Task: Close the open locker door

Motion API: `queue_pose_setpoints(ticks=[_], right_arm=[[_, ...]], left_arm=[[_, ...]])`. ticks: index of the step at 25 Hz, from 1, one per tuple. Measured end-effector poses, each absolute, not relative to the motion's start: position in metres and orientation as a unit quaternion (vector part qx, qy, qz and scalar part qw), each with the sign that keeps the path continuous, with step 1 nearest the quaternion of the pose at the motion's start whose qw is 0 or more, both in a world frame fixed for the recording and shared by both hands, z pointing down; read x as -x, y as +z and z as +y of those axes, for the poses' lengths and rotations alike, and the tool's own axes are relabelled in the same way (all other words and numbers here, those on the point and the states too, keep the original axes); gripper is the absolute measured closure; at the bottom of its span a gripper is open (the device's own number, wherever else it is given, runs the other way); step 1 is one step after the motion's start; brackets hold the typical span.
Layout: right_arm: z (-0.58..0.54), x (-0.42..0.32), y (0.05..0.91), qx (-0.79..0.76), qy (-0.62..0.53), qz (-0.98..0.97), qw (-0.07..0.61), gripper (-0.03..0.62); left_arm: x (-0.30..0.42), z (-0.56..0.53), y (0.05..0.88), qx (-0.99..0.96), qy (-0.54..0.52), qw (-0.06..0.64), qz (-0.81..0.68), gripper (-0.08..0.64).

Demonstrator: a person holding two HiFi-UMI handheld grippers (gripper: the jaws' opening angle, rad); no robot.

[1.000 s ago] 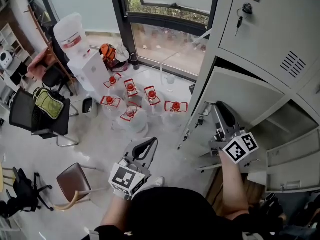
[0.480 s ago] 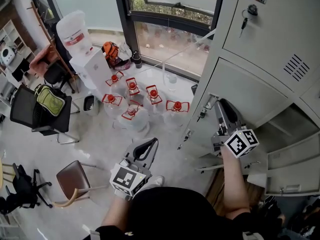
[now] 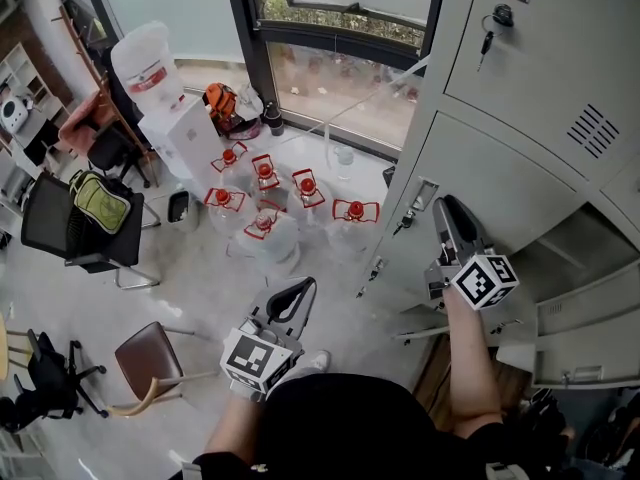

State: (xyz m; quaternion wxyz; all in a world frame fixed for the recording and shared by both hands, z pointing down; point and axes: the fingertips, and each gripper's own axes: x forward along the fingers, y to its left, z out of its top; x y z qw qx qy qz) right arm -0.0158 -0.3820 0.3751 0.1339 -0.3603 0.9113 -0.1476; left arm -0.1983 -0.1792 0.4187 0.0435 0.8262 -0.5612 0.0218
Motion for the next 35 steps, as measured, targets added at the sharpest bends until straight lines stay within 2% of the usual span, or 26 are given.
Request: queue_pose_setpoints(ticks=[15, 35], right_arm=[[-0.323, -0.002, 0.355, 0.375, -0.121, 0.911, 0.119, 0.486], [-0.196, -0.126, 0.402, 0.512, -0.115, 0.849, 0.064, 0.499]], left_arm=[[0.170, -0.187, 0.417, -0.859, 0.021, 0.050, -0.509, 0.537], [0.027, -0.200, 0.434, -0.946, 0.047, 0.059, -0.316, 0.537]])
